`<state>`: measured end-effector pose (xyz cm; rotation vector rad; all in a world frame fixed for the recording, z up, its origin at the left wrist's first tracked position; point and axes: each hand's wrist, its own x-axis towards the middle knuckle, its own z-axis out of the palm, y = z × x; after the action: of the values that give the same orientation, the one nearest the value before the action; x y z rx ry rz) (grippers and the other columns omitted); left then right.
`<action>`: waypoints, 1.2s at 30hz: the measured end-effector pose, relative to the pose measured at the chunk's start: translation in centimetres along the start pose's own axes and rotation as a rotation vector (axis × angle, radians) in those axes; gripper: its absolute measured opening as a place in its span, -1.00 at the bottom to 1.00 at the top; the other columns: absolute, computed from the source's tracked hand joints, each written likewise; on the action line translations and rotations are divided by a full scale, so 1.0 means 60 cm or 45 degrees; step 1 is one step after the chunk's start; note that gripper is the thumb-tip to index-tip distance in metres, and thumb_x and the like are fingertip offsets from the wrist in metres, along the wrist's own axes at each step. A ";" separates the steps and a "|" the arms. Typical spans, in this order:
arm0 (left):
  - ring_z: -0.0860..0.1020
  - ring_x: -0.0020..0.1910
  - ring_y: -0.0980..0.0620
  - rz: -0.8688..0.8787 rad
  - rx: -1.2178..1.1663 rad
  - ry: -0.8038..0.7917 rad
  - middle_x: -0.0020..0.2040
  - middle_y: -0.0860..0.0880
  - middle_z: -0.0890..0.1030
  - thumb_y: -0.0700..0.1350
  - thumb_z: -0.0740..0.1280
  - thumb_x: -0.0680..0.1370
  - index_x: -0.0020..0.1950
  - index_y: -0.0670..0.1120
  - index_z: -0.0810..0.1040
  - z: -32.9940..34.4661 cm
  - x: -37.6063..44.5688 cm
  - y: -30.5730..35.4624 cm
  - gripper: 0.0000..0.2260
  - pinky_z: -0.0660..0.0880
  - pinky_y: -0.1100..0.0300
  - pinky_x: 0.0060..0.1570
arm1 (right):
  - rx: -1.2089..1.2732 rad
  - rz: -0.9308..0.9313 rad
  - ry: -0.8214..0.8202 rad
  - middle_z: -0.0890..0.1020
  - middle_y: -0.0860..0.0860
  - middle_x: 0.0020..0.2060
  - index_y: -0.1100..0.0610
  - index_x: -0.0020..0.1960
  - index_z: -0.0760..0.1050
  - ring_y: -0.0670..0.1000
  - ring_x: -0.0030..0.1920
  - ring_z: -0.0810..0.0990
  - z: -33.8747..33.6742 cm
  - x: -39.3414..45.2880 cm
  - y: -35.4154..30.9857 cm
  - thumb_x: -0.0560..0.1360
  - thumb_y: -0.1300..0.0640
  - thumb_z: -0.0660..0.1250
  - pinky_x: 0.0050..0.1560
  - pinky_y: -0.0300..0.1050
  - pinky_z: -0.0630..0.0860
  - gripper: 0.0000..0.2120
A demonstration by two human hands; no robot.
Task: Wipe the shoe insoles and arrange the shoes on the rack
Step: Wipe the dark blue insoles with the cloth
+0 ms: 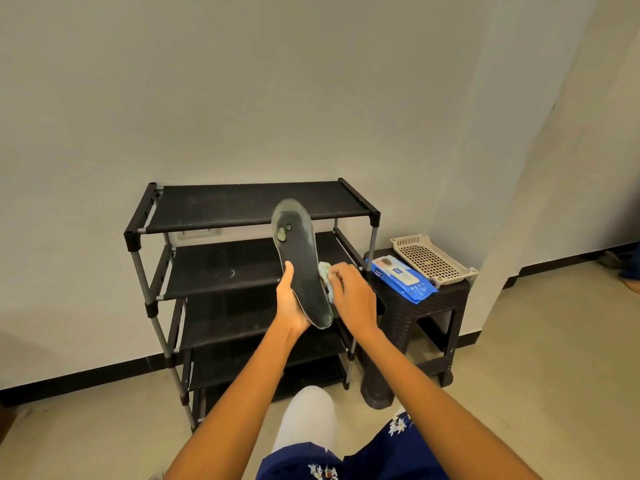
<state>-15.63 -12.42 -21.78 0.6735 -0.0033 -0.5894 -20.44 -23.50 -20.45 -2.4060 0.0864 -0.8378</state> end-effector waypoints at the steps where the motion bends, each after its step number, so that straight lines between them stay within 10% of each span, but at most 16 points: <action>1: 0.58 0.04 -0.15 -0.011 0.036 -0.024 -0.02 -0.21 0.67 0.25 0.10 0.56 0.17 -0.18 0.54 0.001 -0.004 -0.001 -0.46 0.47 -0.05 0.10 | 0.074 0.057 0.031 0.57 0.05 -0.06 0.15 0.07 0.48 -0.06 -0.14 0.54 -0.002 0.009 -0.004 0.59 0.12 0.19 -0.19 -0.24 0.47 -0.85; 13: 0.55 0.10 -0.13 -0.050 -0.121 0.056 0.11 -0.20 0.60 0.35 0.13 0.50 0.09 -0.19 0.54 -0.015 0.003 -0.011 -0.39 0.41 -0.04 0.23 | -0.251 -0.393 -0.203 0.59 -0.01 -0.26 0.09 -0.14 0.59 -0.05 -0.21 0.51 0.013 -0.044 0.004 0.51 0.05 0.26 -0.23 -0.17 0.43 -0.82; 17: 0.58 0.05 -0.13 -0.035 -0.009 0.008 0.01 -0.19 0.66 0.30 0.07 0.55 0.21 -0.15 0.53 0.006 -0.014 -0.029 -0.42 0.50 -0.03 0.03 | -0.282 -0.102 -0.057 0.60 0.03 -0.22 0.11 -0.10 0.60 0.00 -0.14 0.51 0.006 0.015 -0.012 0.56 0.10 0.22 -0.15 -0.07 0.48 -0.80; 21: 0.52 0.24 -0.16 -0.001 -0.056 0.017 0.23 -0.22 0.56 0.34 0.11 0.51 0.33 -0.19 0.45 -0.003 -0.007 -0.011 -0.32 0.44 -0.04 0.23 | -0.077 -0.191 -0.137 0.60 0.02 -0.23 0.09 -0.14 0.62 -0.03 -0.16 0.54 0.033 -0.017 -0.044 0.50 0.10 0.31 -0.11 -0.14 0.50 -0.86; 26: 0.66 -0.10 -0.08 0.017 0.041 -0.007 -0.03 -0.17 0.67 0.24 0.07 0.58 0.19 -0.16 0.54 -0.016 -0.012 -0.020 -0.47 0.61 0.07 -0.10 | -0.137 -0.087 -0.242 0.60 0.04 -0.22 0.12 -0.15 0.59 -0.01 -0.15 0.48 -0.001 0.017 -0.010 0.52 0.09 0.26 -0.17 -0.09 0.43 -0.82; 36: 0.67 -0.13 -0.07 0.058 0.007 -0.051 -0.08 -0.15 0.68 0.28 0.05 0.57 0.14 -0.14 0.55 -0.025 0.001 -0.033 -0.45 0.62 0.07 -0.16 | -0.116 -0.269 -0.367 0.60 0.02 -0.27 0.09 -0.18 0.64 -0.02 -0.19 0.46 0.002 -0.015 -0.017 0.48 0.10 0.28 -0.13 -0.04 0.42 -0.82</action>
<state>-16.32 -12.83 -24.14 0.6649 -0.0572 -0.5592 -21.24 -22.35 -20.46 -2.6285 -0.2504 -0.5778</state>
